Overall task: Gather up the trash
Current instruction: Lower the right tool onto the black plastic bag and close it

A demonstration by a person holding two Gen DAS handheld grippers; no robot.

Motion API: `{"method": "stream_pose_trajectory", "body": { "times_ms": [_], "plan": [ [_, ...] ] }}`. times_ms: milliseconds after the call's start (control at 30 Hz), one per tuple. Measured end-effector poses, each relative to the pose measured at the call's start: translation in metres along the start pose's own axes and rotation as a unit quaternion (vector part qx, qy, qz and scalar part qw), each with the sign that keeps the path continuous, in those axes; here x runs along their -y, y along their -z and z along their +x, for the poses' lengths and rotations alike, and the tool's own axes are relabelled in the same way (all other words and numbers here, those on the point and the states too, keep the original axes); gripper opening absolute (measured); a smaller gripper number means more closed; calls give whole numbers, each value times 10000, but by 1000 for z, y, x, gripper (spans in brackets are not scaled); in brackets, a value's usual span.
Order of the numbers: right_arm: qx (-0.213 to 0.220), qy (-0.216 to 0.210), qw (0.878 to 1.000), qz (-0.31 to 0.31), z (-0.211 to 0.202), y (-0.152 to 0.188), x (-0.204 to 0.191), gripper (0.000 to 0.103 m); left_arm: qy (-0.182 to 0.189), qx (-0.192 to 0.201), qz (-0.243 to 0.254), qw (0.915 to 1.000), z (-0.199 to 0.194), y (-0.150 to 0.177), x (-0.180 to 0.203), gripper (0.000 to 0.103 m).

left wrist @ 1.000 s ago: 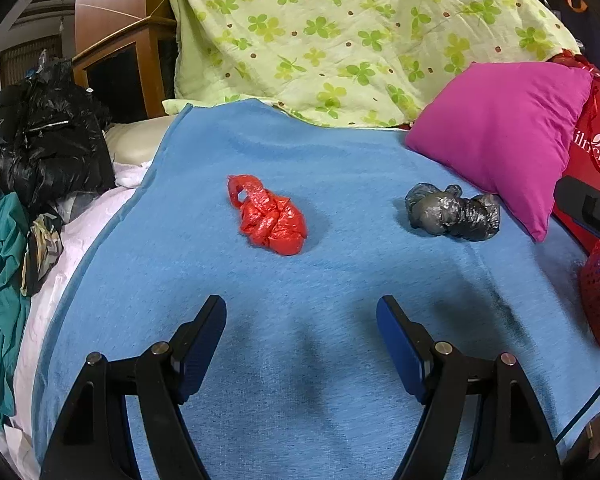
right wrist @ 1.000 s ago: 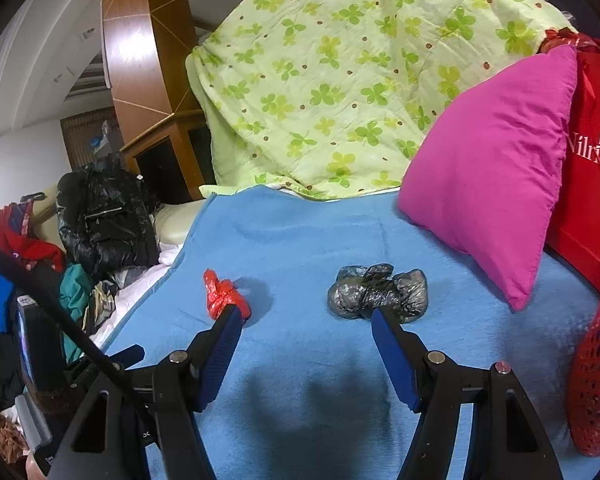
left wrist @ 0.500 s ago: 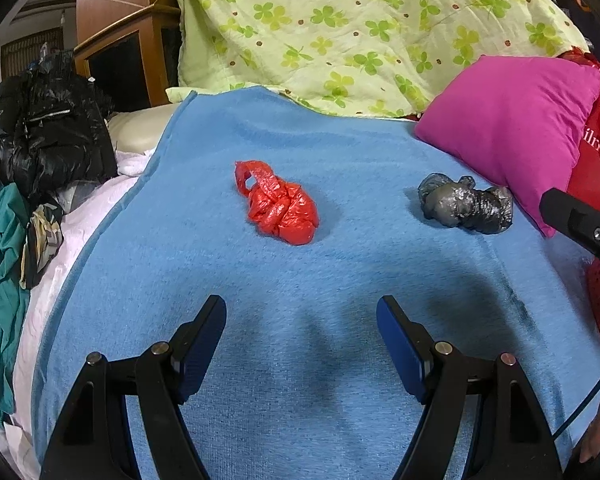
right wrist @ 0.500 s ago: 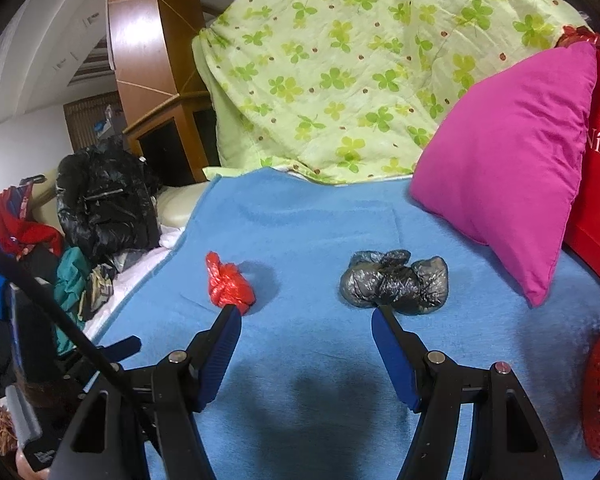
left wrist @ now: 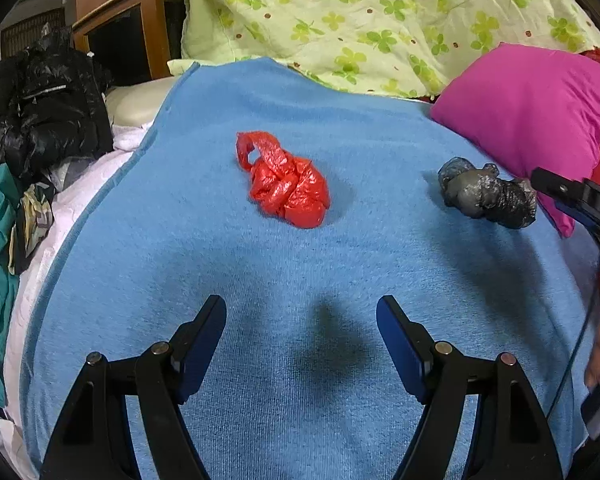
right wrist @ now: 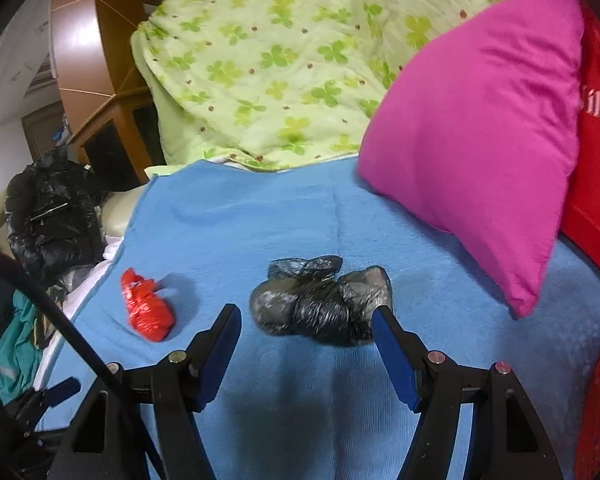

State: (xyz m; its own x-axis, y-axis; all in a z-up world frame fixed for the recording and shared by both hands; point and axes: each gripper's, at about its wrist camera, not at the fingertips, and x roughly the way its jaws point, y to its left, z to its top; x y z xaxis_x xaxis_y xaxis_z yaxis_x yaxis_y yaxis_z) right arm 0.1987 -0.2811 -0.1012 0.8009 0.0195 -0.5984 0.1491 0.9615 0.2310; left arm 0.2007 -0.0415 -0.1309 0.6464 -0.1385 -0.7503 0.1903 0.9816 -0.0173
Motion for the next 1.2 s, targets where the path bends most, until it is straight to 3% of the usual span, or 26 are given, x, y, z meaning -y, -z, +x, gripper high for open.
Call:
{"method": "stream_pose_trajectory", "body": {
  "times_ms": [167, 300, 433, 733, 867, 933, 1033, 1200],
  "plan": [
    [-163, 36, 9996, 216, 32, -9, 9, 71, -86, -93, -43, 9999, 7, 0, -6, 78],
    [-111, -181, 9989, 408, 45, -16, 13, 72, -113, -133, -88, 9998, 10, 0, -11, 78],
    [-505, -372, 9971, 429, 69, -14, 11, 77, -137, -184, -82, 9997, 14, 1, -13, 78],
    [-518, -713, 9937, 685, 67, -11, -5, 77, -101, -183, -84, 9997, 12, 1, -13, 78],
    [-923, -1704, 9707, 1419, 74, -11, 1, 77, -96, -196, -93, 9997, 11, 2, -15, 78],
    [-856, -1872, 9637, 1703, 68, -12, 6, 77, -89, -211, -155, 9996, 11, 1, -19, 78],
    [-691, -1701, 9650, 1871, 62, -13, 13, 77, -72, -207, -233, 9995, 11, 1, -22, 78],
    [-228, -753, 9856, 1498, 62, -17, 13, 77, -28, -209, -186, 9996, 10, 2, -18, 78]
  ]
}}
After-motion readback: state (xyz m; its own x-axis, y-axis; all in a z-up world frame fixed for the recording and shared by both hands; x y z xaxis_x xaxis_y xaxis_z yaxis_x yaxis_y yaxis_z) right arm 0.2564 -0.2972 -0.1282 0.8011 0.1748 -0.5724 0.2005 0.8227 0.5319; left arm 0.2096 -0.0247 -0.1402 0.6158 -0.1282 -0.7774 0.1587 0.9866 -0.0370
